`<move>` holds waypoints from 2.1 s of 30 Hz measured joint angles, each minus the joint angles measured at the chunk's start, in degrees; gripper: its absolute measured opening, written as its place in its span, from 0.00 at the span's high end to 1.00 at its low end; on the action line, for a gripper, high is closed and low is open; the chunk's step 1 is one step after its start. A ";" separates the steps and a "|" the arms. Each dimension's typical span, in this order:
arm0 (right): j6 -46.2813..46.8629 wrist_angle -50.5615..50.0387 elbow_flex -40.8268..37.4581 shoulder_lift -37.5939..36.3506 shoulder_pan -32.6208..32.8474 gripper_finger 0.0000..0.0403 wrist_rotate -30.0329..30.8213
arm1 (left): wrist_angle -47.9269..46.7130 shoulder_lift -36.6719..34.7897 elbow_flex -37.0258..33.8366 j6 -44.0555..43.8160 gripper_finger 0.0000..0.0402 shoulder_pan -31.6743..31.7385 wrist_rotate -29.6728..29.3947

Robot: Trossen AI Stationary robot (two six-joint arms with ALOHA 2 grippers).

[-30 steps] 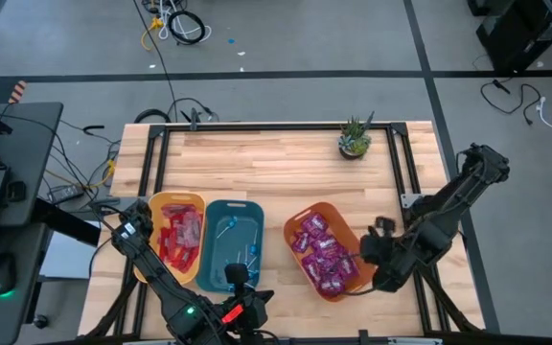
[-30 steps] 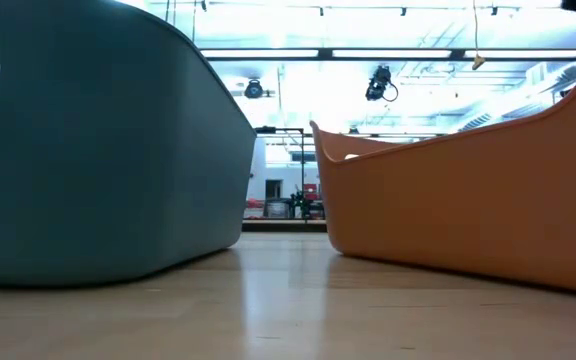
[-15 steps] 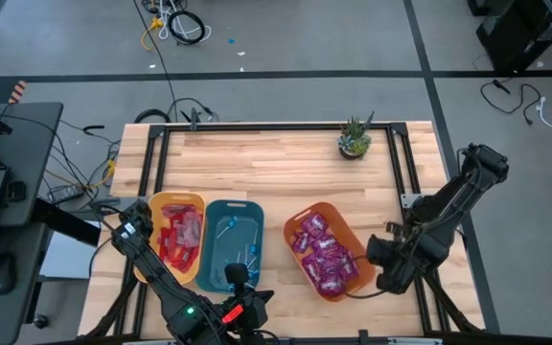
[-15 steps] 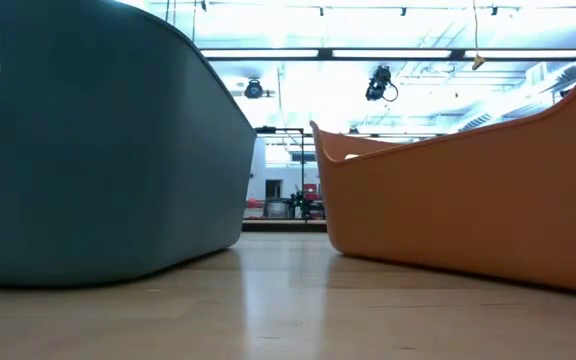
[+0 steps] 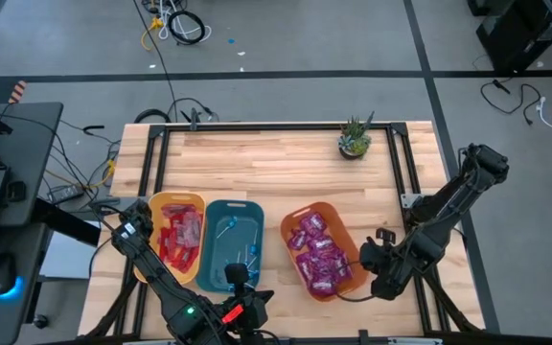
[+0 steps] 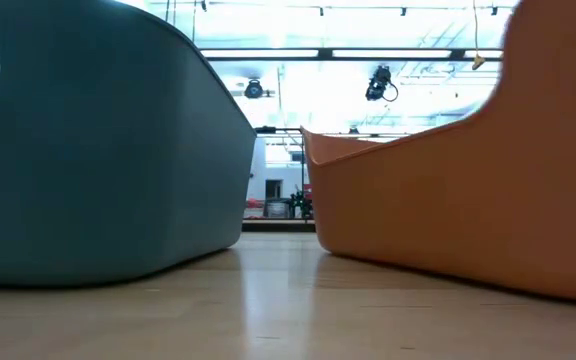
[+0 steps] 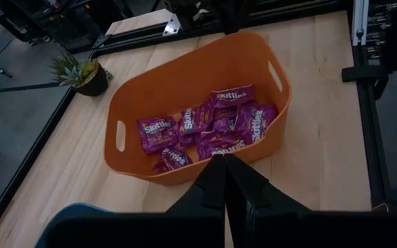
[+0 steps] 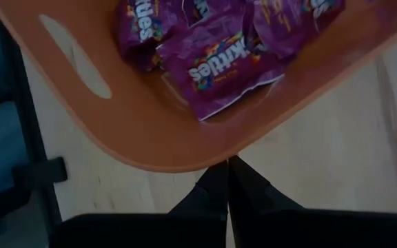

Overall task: Sort candy
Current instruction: Adjust the colored bins

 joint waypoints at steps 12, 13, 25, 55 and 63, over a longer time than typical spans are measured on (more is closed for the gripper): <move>-6.38 3.36 0.00 0.00 -3.48 1.00 4.27 | -0.02 0.00 0.00 0.00 1.00 0.00 0.07; -7.14 3.51 0.00 0.00 -3.80 1.00 4.76 | -0.06 0.00 0.00 -0.02 1.00 0.00 0.59; -1.26 -7.07 0.04 0.00 0.45 1.00 4.16 | -1.77 0.02 -9.32 -4.26 1.00 -5.51 34.77; 1.28 -3.29 0.07 0.00 2.69 1.00 6.34 | -0.23 0.02 -25.27 -13.41 1.00 -3.92 20.67; 1.08 -3.31 0.07 0.00 2.58 1.00 6.41 | -2.32 0.02 -25.27 -13.27 1.00 -2.88 19.61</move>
